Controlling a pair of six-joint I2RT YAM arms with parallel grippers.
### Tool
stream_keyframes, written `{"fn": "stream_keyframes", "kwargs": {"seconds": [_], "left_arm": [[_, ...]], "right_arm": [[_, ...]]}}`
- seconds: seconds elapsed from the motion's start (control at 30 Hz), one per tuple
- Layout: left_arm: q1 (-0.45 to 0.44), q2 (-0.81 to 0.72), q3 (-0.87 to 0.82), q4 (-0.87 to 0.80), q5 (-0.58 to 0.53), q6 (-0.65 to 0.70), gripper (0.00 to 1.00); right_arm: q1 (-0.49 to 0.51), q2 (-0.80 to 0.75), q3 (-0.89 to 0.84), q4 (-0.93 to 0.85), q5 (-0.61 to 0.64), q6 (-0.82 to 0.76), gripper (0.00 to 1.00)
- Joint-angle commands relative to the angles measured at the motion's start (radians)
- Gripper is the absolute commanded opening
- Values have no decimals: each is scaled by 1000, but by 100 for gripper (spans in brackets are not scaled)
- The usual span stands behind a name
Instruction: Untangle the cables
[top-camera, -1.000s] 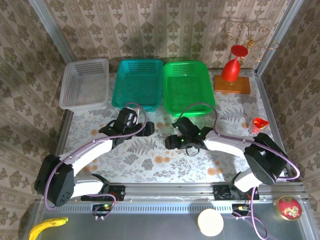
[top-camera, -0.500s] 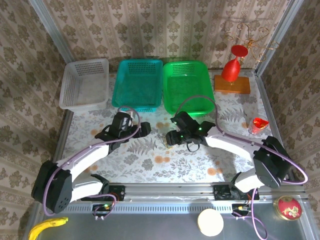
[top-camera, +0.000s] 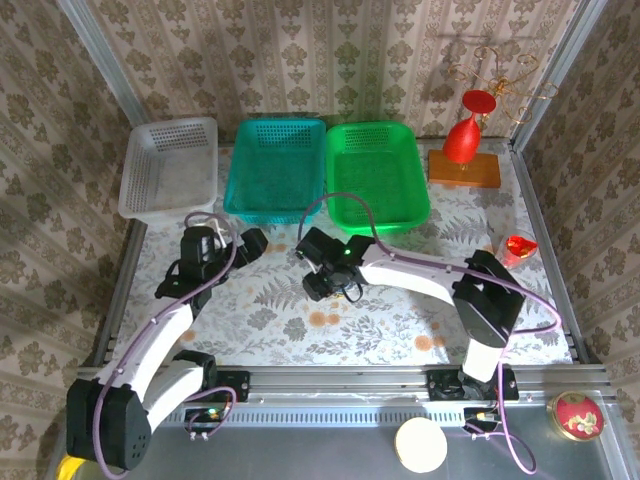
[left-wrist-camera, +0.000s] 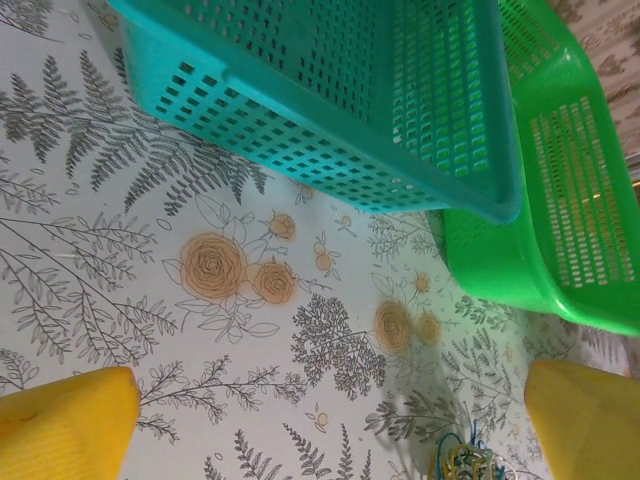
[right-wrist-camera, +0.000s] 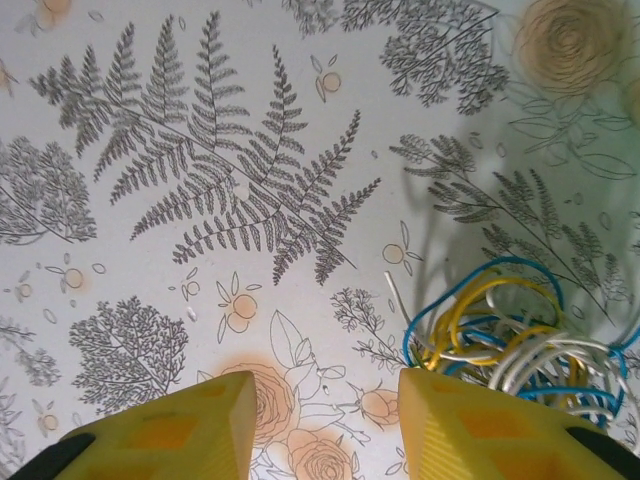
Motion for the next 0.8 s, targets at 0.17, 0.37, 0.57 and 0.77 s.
{"fn": "stream_keyframes", "kwargs": {"seconds": [0.17, 0.37, 0.57, 0.77], "left_arm": [[44, -40, -16, -44, 77, -12, 100], [48, -40, -23, -41, 85, -16, 100], [52, -43, -26, -39, 90, -15, 100], [53, -48, -30, -39, 90, -17, 100]], "right_arm": [[19, 115, 107, -118, 78, -86, 36], [20, 162, 137, -125, 92, -97, 31], [21, 197, 159, -127, 100, -107, 29], [20, 232, 180, -128, 113, -116, 29]]}}
